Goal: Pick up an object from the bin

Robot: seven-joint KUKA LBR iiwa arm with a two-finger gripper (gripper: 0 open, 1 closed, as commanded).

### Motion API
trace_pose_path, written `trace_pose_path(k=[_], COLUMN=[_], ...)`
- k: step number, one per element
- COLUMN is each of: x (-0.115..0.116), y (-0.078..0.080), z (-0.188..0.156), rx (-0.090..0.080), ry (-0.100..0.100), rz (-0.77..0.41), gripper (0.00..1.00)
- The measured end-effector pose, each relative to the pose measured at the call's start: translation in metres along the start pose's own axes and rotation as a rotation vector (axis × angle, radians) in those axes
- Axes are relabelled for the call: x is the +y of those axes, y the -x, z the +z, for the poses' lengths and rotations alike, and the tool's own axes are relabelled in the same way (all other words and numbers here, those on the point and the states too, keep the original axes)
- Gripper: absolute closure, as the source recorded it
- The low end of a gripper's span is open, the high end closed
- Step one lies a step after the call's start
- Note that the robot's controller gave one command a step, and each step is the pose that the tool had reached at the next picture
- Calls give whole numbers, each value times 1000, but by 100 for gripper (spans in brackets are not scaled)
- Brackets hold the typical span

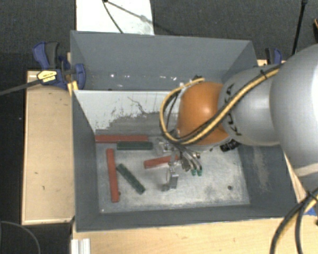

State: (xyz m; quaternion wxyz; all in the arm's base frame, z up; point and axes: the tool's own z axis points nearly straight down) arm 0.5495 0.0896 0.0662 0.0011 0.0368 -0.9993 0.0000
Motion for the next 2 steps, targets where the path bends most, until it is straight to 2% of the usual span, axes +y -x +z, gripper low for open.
trace_pose_path(k=[1, 2], x=[0, 8], y=[1, -5], z=[-4, -153], rx=[-4, -12], ry=[1, -1], rz=[5, -297], gripper=[100, 100])
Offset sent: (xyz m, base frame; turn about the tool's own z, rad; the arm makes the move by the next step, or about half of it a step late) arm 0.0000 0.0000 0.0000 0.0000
